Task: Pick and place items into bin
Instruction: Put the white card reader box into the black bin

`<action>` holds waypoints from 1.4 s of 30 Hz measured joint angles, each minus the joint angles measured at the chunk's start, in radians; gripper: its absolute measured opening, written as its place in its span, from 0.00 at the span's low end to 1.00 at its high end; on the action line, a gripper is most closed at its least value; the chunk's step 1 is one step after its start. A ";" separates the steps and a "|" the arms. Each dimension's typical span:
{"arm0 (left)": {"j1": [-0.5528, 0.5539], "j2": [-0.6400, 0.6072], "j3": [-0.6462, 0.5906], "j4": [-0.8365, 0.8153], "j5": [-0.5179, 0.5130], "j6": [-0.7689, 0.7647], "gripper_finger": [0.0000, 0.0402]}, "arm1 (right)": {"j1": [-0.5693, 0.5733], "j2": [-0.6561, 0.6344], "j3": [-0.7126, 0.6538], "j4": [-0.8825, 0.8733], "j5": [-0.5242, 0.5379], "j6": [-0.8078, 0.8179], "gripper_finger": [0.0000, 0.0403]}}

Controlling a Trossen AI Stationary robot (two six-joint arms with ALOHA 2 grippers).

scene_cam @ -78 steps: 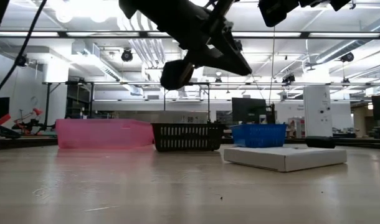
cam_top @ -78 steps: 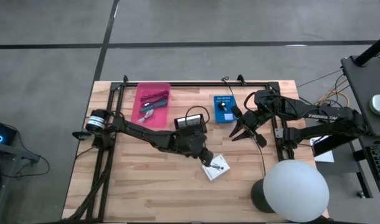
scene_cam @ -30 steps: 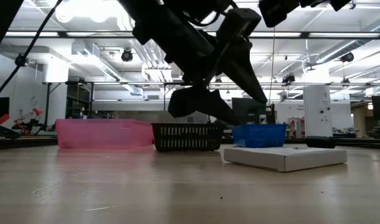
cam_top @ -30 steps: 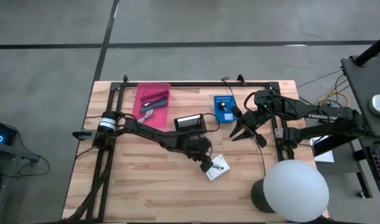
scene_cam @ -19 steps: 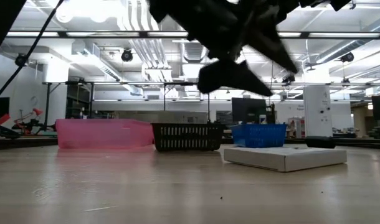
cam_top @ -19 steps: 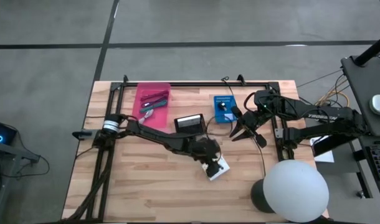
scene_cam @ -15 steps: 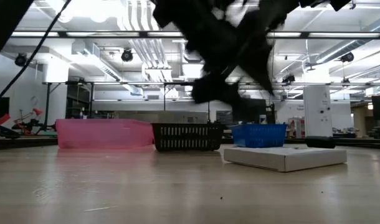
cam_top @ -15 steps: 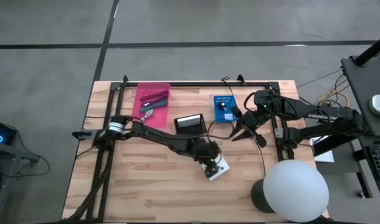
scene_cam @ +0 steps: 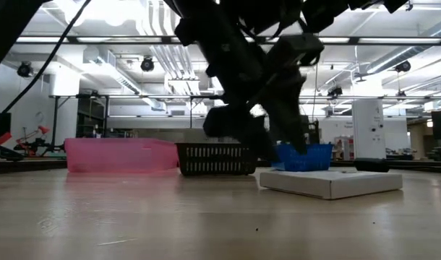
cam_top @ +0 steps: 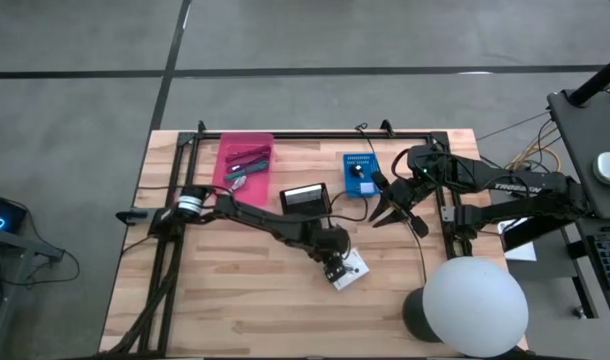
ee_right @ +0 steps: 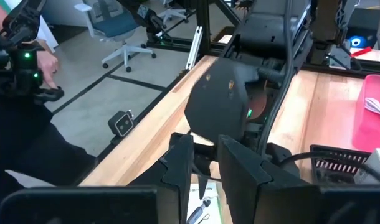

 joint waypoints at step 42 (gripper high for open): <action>0.001 0.093 -0.019 0.033 0.147 -0.055 0.02 | 0.000 0.000 0.000 -0.002 0.001 -0.011 0.17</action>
